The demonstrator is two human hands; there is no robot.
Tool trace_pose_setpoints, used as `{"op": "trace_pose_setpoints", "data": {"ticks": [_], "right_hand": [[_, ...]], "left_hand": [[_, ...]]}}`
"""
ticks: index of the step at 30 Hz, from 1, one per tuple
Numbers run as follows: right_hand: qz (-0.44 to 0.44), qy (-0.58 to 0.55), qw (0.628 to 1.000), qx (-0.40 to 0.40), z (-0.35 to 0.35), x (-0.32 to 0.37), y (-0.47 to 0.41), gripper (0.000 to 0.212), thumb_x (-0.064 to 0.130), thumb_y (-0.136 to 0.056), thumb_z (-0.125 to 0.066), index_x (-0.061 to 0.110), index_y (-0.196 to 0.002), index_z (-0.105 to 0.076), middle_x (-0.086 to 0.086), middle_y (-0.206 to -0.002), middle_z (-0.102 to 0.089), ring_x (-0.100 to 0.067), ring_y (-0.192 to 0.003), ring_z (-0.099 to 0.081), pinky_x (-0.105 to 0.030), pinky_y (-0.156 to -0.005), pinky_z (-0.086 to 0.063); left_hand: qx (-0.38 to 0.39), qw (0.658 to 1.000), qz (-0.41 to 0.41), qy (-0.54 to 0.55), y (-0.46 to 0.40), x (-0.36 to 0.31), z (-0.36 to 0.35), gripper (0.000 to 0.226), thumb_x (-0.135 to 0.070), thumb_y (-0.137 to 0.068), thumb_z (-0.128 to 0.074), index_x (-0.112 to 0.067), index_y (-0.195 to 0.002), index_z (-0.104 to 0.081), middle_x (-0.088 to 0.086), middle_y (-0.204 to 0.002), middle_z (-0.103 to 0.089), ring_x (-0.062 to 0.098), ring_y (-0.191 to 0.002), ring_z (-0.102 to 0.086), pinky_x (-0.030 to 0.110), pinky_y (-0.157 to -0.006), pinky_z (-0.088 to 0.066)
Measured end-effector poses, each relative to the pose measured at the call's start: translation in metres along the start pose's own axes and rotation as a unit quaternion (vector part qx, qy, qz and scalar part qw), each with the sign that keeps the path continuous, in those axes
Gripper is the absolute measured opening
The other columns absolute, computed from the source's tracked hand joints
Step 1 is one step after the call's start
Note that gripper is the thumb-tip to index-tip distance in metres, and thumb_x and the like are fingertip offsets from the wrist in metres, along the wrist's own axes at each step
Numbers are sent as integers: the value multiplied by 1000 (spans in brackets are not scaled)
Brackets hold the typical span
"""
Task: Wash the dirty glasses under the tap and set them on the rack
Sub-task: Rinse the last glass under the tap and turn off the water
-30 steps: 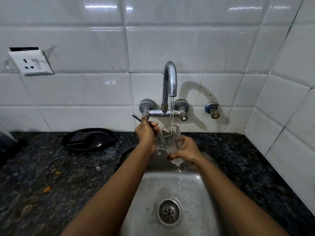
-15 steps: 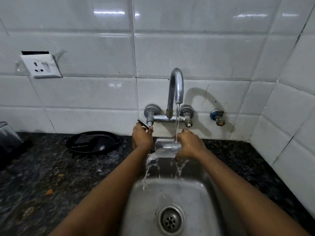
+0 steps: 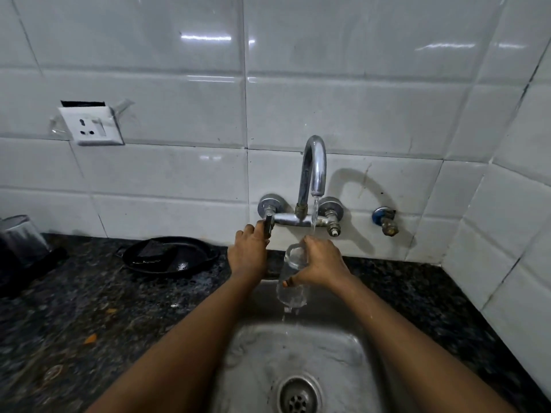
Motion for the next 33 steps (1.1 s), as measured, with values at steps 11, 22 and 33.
{"op": "trace_pose_setpoints", "data": {"ticks": [11, 22, 33], "right_hand": [[147, 41, 984, 93, -8, 68, 52, 65, 40, -47, -86, 25, -102, -56, 4, -103, -64, -18, -97, -57, -36, -77, -51], [267, -39, 962, 29, -57, 211, 37, 67, 26, -58, -81, 21, -118, -52, -9, -110, -50, -26, -105, -48, -31, -81, -43], [291, -42, 956, 20, -191, 411, -30, 67, 15, -64, -81, 27, -121, -48, -8, -116, -52, -31, -104, -55, -38, -77, -53]], "left_hand": [[52, 953, 165, 247, 111, 88, 19, 17, -19, -90, -55, -7, -85, -67, 11, -83, -72, 23, -75, -65, 32, -72, -51], [-103, 882, 372, 270, 188, 288, 119, 29, -24, -97, -43, -16, -70, -49, 1, -61, -62, 21, -57, -57, 26, -58, -48], [-164, 918, 361, 28, 184, 502, 180, 19, -19, -86, -60, -1, -81, -63, 20, -86, -65, 36, -84, -60, 40, -73, -46]]}}
Point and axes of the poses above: each hand's wrist, its own y-axis away from the middle knuckle, its own z-axis out of the back of the hand, x = y × z, the point moved 3 cm from there along -y, towards the middle knuckle
